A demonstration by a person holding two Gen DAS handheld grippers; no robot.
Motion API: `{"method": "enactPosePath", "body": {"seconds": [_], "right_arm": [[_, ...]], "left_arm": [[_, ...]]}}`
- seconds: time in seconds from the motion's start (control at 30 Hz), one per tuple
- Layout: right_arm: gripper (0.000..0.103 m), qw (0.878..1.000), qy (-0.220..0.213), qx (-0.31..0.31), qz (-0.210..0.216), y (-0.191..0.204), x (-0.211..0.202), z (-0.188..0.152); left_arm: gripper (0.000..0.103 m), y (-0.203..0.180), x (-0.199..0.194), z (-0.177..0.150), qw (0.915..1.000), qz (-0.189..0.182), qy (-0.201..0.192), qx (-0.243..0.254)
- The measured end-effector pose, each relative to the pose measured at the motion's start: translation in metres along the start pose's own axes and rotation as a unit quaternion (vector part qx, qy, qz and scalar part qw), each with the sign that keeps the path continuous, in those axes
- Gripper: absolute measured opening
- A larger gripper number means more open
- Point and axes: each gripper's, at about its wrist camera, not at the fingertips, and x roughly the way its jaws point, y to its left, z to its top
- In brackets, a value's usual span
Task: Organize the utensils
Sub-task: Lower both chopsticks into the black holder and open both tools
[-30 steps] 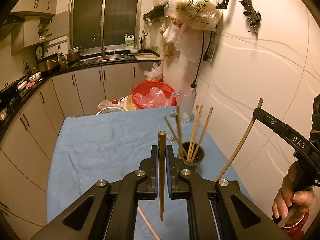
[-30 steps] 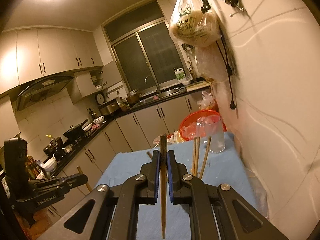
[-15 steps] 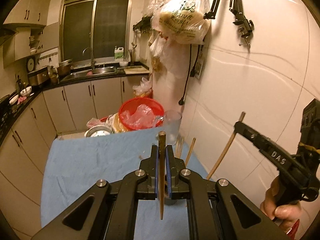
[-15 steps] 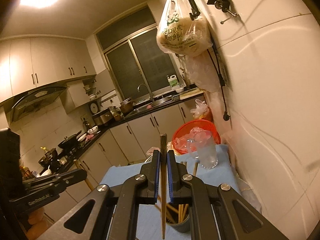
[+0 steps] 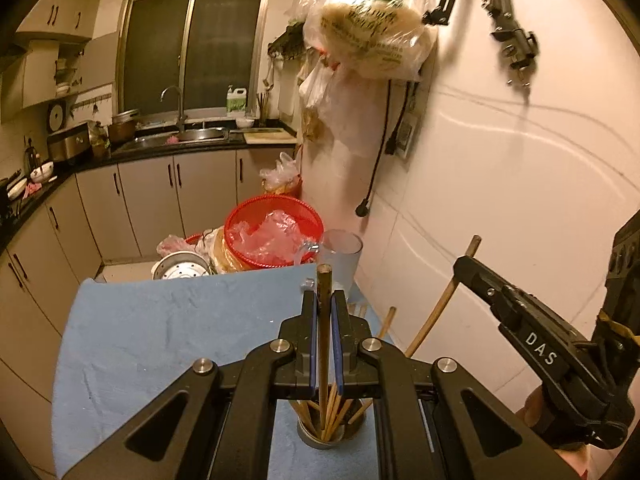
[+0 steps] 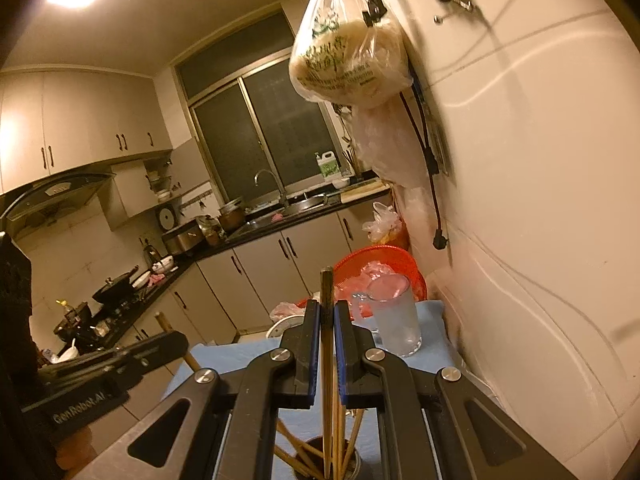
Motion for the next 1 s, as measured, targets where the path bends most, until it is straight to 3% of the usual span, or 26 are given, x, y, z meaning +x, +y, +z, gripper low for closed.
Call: {"method": "enactPosePath", "body": {"seconds": [0.47,1.0], "right_arm": [[0.007,0.999,0.052,0.005,-0.008,-0.011,0.035,-0.042],[0.008,0.996,0.081,-0.012,-0.019,-0.005,0.055,-0.069]], "left_arm": [[0.007,0.005,0.023,-0.037,0.9995,-0.013,0.028,0.002],[0.007,0.009,0.034,-0.061,0.9987,0.002,0.049,0.008]]}}
